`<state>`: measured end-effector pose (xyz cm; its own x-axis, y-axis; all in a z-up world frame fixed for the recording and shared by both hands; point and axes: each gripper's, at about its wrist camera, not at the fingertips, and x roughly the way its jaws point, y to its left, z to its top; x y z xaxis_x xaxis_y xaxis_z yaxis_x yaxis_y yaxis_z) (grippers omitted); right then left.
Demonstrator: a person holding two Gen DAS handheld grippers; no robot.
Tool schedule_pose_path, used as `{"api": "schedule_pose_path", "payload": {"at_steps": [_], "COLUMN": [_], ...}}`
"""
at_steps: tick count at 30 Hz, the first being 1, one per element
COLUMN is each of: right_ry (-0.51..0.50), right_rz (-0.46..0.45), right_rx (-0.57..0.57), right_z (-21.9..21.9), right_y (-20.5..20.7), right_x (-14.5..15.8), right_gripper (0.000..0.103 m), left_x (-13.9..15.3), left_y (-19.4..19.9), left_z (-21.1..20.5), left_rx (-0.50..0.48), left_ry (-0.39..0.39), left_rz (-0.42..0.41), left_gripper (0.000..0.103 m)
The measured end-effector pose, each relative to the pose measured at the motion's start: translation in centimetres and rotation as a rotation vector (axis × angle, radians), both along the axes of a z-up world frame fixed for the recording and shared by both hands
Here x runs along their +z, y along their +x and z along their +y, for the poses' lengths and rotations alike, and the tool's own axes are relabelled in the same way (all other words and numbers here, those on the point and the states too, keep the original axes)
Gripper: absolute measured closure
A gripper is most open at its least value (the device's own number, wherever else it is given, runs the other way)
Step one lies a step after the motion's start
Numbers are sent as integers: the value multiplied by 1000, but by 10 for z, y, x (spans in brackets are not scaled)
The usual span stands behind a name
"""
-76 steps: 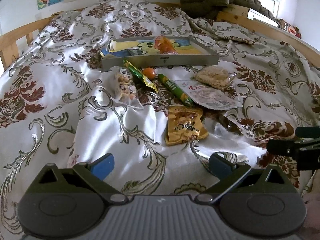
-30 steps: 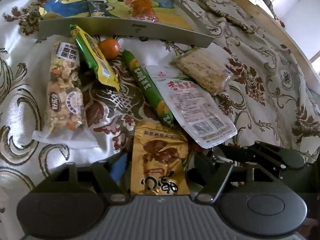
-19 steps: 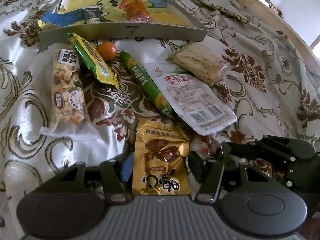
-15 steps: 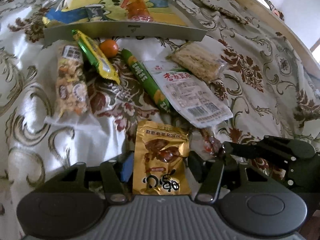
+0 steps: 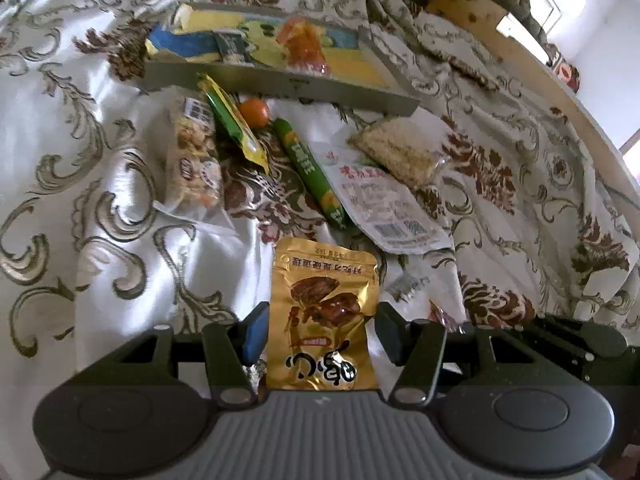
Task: Organize snacks
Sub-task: 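Carry the gold pouch and dark brown packet over the tray with both tools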
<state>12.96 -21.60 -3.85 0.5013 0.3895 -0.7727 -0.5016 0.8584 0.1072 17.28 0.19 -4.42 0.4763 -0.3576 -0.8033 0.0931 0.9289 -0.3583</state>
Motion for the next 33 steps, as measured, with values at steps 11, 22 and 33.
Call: {"api": "schedule_pose_path", "payload": {"at_steps": [11,22,33], "right_ry": [67,169,227], "right_rz": [-135,-216,-279], "right_rx": [7,-57,-127], "right_z": [0,-7,8], "right_y": [0,79,215], "right_x": [40,70,67], "right_gripper": [55,55,55], "left_x": [36,77,82], "left_y": [1,64,173], "left_z": [19,25,36], "left_rx": [64,134,177], "left_ry": [-19,23,45], "left_rz": [-98,-251,-348], "left_gripper": [42,42,42]}}
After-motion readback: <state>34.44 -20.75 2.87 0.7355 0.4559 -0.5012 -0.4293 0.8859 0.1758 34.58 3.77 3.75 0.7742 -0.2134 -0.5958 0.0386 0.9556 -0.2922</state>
